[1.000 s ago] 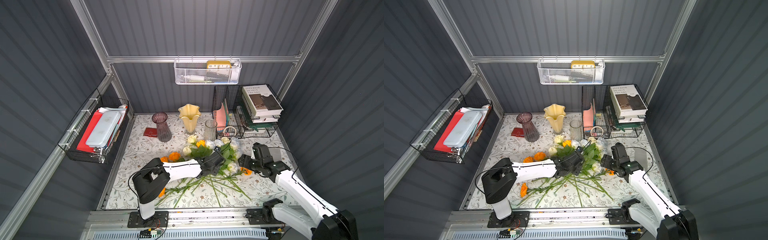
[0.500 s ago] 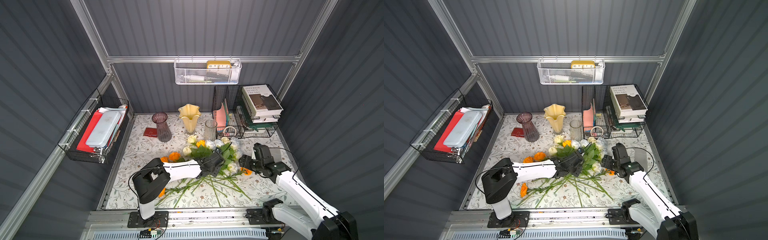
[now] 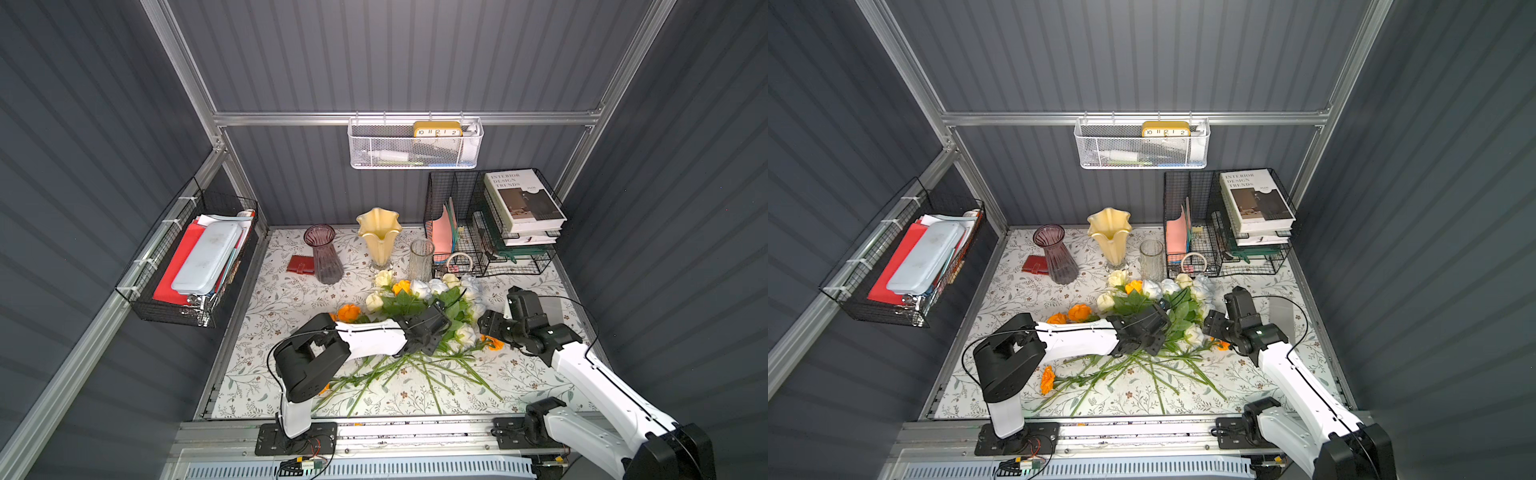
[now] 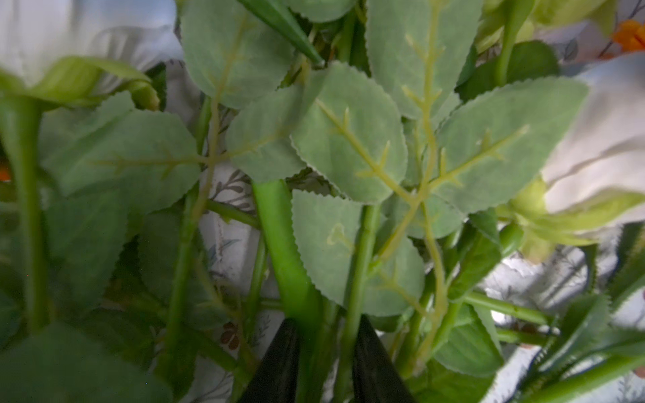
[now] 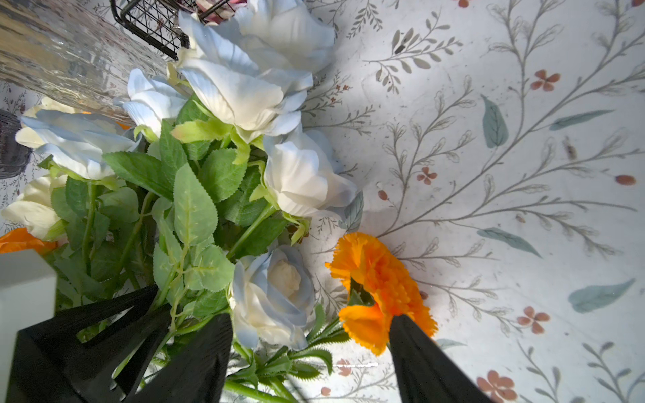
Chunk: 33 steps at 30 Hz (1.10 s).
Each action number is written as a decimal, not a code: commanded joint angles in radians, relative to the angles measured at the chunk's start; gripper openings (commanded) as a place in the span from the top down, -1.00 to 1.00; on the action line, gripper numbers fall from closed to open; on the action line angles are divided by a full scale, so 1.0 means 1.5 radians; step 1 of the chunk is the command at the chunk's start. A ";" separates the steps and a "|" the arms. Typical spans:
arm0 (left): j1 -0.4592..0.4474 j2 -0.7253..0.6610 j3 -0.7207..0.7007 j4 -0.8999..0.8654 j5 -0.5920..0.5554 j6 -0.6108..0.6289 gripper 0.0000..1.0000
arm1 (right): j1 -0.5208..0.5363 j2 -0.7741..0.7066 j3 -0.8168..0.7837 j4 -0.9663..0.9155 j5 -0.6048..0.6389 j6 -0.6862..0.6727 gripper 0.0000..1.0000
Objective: Arrange the flowers in different vases according to their colors
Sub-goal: Pick up the flower at the center of the board.
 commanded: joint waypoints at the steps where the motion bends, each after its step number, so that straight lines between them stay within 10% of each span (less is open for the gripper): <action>1: 0.001 0.010 0.027 -0.013 -0.002 0.021 0.49 | -0.003 -0.013 -0.008 -0.002 0.001 -0.007 -0.50; 16: 0.001 -0.035 0.094 -0.014 -0.094 0.104 0.97 | -0.007 -0.027 -0.015 0.006 0.004 0.002 -0.46; 33: 0.049 -0.074 0.179 0.154 -0.154 0.279 1.00 | -0.008 -0.032 -0.043 0.044 0.004 0.015 -0.46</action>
